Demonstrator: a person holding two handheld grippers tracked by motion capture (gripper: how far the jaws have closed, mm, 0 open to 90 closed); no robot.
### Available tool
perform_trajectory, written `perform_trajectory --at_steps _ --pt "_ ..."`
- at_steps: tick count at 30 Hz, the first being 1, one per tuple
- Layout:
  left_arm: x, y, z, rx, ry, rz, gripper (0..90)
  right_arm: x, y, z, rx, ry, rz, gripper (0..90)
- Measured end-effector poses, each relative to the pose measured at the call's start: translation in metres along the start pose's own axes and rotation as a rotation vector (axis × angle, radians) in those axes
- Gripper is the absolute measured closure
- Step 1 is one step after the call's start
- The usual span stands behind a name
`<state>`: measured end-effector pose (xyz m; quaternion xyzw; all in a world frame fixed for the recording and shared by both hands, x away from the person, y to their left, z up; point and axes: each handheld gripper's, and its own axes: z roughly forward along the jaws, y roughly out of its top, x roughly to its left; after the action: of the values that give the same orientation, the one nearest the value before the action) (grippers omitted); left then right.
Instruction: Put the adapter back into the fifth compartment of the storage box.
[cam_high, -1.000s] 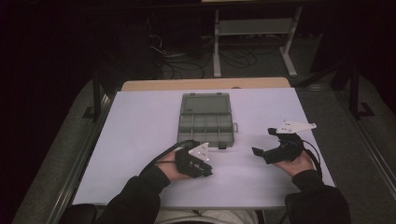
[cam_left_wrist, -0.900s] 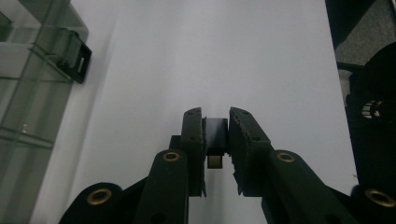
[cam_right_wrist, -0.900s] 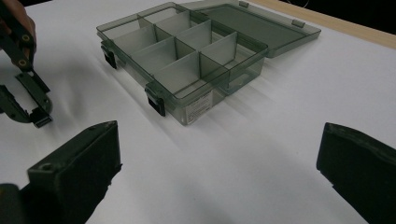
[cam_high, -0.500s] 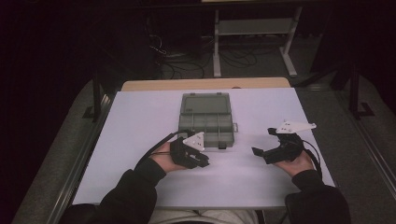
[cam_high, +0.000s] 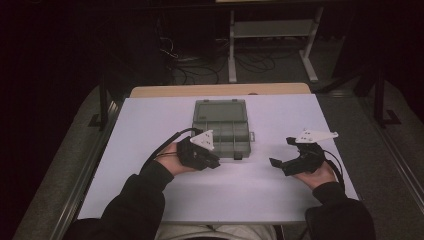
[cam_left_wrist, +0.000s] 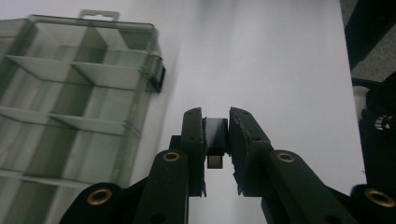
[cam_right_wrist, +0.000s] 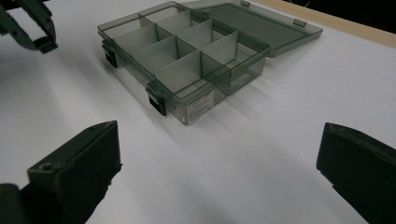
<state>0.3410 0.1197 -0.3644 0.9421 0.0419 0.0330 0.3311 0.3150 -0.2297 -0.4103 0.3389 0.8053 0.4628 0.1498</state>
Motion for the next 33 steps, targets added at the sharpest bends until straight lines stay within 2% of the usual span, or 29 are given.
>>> perform_trajectory --at_steps 4,12,20,30,33 --pt "0.009 0.000 -0.011 -0.007 0.031 -0.014 76.3 0.000 0.000 0.000 0.000 0.001 0.001 0.0" --pt "0.020 -0.002 -0.022 -0.032 0.042 -0.048 76.4 0.000 0.000 0.000 0.000 0.003 0.001 0.0" --pt "0.027 -0.007 -0.022 -0.022 0.055 -0.066 76.4 0.000 0.000 0.000 0.001 0.006 0.002 0.0" --pt "0.041 -0.017 -0.030 -0.058 0.086 -0.121 76.4 0.000 0.000 0.000 -0.001 0.007 0.002 0.0" --pt "0.043 -0.019 -0.030 -0.055 0.093 -0.124 76.5 -0.001 0.000 0.001 0.003 0.008 0.003 0.0"
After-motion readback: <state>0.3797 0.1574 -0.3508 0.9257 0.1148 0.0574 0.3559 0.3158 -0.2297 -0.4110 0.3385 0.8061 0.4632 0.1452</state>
